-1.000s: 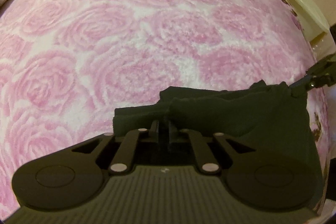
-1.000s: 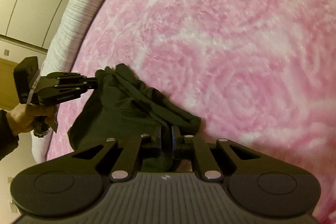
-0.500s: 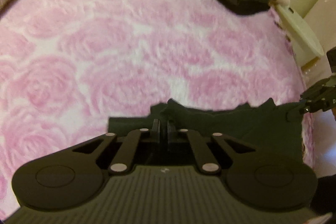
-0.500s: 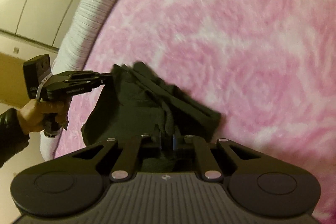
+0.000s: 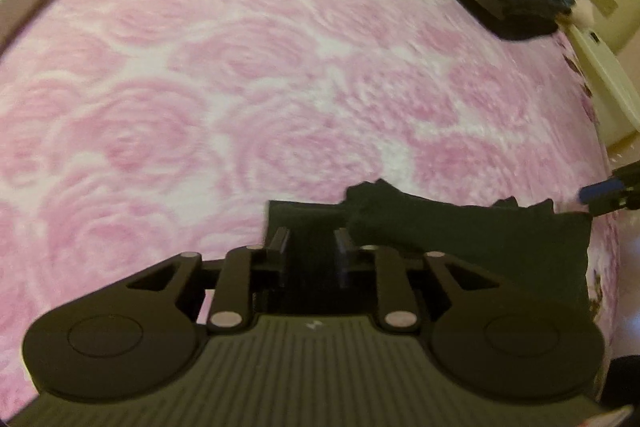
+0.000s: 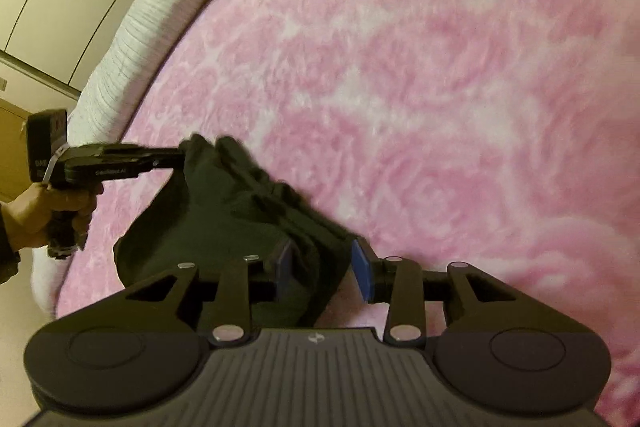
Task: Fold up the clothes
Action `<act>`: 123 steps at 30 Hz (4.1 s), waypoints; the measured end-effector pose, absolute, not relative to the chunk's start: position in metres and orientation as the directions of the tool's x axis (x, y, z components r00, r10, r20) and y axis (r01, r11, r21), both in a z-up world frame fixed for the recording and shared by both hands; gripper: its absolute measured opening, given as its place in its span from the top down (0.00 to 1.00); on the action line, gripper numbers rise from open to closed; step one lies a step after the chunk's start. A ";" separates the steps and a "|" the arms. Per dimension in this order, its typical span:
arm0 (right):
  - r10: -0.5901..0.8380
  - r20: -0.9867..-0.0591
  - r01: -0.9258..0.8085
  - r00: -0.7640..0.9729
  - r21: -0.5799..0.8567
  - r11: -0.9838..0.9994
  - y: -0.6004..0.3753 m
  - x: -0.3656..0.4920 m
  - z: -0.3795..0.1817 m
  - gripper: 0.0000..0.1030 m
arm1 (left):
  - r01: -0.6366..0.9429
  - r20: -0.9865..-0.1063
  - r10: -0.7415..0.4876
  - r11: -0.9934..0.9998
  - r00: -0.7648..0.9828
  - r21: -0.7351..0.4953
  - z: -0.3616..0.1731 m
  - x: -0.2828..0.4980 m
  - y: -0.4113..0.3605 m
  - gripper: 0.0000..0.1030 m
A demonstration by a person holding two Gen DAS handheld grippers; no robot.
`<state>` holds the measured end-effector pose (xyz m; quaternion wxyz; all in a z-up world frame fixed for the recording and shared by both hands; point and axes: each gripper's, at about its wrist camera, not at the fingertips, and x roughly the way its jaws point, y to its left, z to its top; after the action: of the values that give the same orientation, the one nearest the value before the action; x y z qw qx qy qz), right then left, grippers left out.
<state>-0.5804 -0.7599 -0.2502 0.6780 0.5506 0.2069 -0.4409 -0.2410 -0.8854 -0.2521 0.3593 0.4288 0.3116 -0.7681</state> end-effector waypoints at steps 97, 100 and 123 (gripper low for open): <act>-0.505 -0.514 0.710 0.693 0.368 0.600 -0.528 -0.444 -0.263 0.34 | 0.727 -0.560 -0.828 -0.398 -0.022 0.559 -0.271 -0.263 -0.454 0.35; -0.508 -0.505 0.708 0.698 0.379 0.595 -0.520 -0.455 -0.256 0.34 | 0.666 -0.552 -0.834 -0.412 -0.001 0.622 -0.267 -0.277 -0.444 0.35; -0.731 -0.565 0.418 0.383 -0.600 0.683 -0.500 -0.353 -0.293 0.28 | 0.231 -0.496 -0.862 -0.506 -0.104 0.831 -0.360 -0.250 -0.592 0.34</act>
<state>-0.3530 -0.4997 -0.2927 0.8113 -0.1831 0.4279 -0.3539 -0.2502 -0.5921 -0.3604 0.4007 0.5363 -0.2940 -0.6822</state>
